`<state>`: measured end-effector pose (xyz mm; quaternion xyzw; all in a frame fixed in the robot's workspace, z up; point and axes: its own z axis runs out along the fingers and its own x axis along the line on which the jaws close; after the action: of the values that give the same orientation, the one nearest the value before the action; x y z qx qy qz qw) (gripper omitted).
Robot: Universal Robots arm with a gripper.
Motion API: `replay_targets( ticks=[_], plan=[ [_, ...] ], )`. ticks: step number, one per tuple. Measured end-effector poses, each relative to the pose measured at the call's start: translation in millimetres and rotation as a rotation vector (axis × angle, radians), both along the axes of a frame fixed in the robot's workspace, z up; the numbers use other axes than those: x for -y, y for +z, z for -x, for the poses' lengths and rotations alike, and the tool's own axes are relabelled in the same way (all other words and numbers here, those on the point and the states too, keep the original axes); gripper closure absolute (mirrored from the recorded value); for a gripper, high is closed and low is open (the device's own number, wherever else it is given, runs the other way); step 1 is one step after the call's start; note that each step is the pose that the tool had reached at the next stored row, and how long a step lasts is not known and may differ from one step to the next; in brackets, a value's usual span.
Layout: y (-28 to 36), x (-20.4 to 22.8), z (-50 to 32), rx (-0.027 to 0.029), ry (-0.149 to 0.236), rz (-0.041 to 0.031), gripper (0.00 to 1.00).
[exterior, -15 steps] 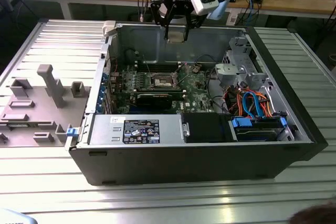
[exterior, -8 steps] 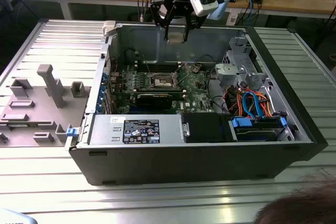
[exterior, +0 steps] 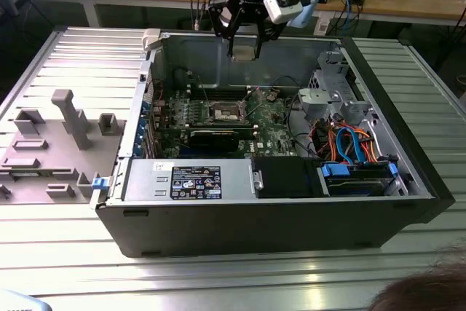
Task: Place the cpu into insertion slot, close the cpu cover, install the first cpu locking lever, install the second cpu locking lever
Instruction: 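Place the cpu into insertion slot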
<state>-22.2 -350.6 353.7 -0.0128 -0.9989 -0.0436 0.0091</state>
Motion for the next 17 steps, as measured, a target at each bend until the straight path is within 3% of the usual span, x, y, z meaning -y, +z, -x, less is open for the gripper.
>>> replay_targets(
  ticks=[17],
  plan=[
    [-3.3, 0.2, 0.2, 0.0000, 0.000, 0.0000, 0.45]
  ],
)
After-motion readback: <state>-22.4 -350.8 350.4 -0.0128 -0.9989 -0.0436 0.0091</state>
